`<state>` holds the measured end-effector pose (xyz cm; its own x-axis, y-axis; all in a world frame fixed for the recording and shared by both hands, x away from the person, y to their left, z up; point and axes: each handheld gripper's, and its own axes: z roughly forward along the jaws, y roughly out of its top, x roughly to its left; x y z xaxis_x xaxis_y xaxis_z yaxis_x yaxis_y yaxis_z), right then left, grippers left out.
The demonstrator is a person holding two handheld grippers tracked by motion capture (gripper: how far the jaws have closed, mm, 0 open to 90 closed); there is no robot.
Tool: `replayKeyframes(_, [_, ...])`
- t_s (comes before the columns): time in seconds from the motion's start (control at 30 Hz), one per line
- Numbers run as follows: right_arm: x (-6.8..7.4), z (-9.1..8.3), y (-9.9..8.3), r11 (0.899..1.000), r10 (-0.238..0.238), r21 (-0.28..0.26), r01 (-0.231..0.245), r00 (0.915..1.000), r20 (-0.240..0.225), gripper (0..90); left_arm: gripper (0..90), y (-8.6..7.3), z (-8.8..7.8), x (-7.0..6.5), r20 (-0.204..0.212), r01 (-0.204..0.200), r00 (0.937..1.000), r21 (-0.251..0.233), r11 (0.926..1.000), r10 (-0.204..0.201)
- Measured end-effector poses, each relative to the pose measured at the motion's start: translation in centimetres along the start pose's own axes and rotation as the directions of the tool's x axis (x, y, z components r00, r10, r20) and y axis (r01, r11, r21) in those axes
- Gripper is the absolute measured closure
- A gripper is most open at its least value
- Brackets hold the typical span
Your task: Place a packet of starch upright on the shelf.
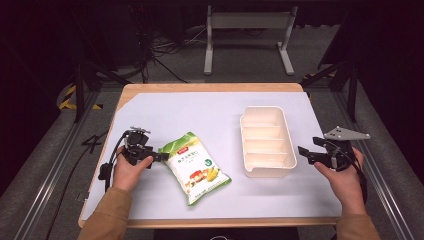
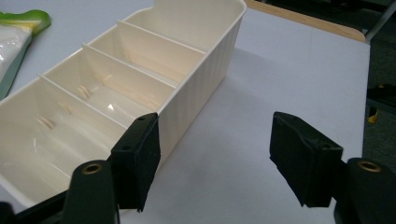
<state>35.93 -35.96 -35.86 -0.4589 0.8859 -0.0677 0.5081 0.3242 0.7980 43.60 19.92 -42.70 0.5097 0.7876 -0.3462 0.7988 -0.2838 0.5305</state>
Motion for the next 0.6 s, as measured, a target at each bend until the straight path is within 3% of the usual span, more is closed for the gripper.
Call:
replayKeyframes(0.2, [-0.3,-0.1,-0.4,1.0,0.014,0.007,-0.014,0.9999,0.007,33.9,19.8,0.2,0.8,0.1,0.065,-0.001,0.9979,0.024,0.9997,-0.001])
replayKeyframes(0.3, [-0.3,-0.2,-0.4,1.0,0.019,0.0,-0.019,0.9998,-0.004,33.9,22.3,0.3,1.3,0.2,0.132,0.01,0.9912,0.042,0.9991,-0.015])
replayKeyframes(0.43, [-0.3,-0.3,-0.4,1.0,0.019,-0.001,-0.019,0.9998,-0.009,33.9,25.0,0.3,1.4,0.0,0.122,0.008,0.9924,0.036,0.9993,-0.012])
replayKeyframes(0.53, [-0.2,-0.2,-0.4,1.0,0.02,0.001,-0.02,0.9997,-0.013,33.8,33.0,0.2,1.5,-0.4,0.129,0.026,0.9912,0.034,0.9991,-0.03])
replayKeyframes(0.6, [-0.2,-0.2,-0.3,1.0,0.022,-0.003,-0.022,0.9995,-0.021,33.8,36.8,0.2,1.7,-0.6,0.132,0.015,0.9911,0.028,0.9995,-0.019])
